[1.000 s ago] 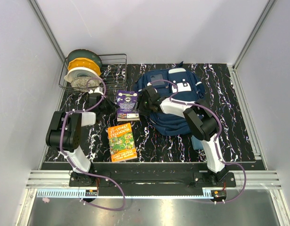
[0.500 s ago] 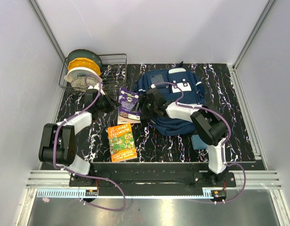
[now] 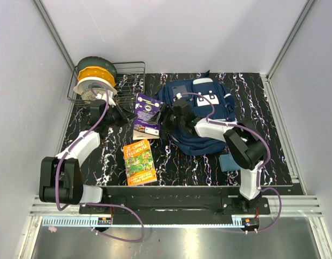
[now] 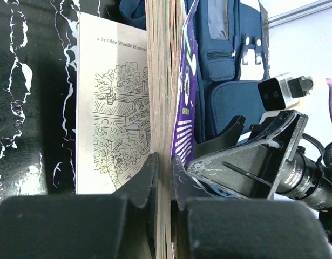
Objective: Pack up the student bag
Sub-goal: Pick up the book from the center of the board.
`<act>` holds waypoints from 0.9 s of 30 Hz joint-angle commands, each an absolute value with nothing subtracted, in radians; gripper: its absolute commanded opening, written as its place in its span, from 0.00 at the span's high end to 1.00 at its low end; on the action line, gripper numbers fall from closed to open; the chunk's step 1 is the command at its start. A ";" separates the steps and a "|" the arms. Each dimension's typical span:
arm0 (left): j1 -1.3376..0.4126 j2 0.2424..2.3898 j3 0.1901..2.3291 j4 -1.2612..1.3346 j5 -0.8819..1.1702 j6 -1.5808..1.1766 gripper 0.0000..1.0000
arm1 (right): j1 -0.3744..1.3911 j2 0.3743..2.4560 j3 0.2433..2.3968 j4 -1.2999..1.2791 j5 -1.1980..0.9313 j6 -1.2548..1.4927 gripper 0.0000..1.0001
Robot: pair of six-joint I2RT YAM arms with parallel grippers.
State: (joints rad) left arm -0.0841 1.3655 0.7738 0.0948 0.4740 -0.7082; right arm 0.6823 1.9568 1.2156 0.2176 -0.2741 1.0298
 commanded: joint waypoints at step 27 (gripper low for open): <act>-0.064 1.281 0.775 0.379 0.755 -0.857 1.00 | 0.667 1.847 1.097 0.693 -0.359 1.086 0.79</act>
State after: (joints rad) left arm -0.0429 1.3170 0.7723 0.2562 0.6247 -0.7959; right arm 0.6506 1.8896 1.1088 0.5179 -0.3122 1.0737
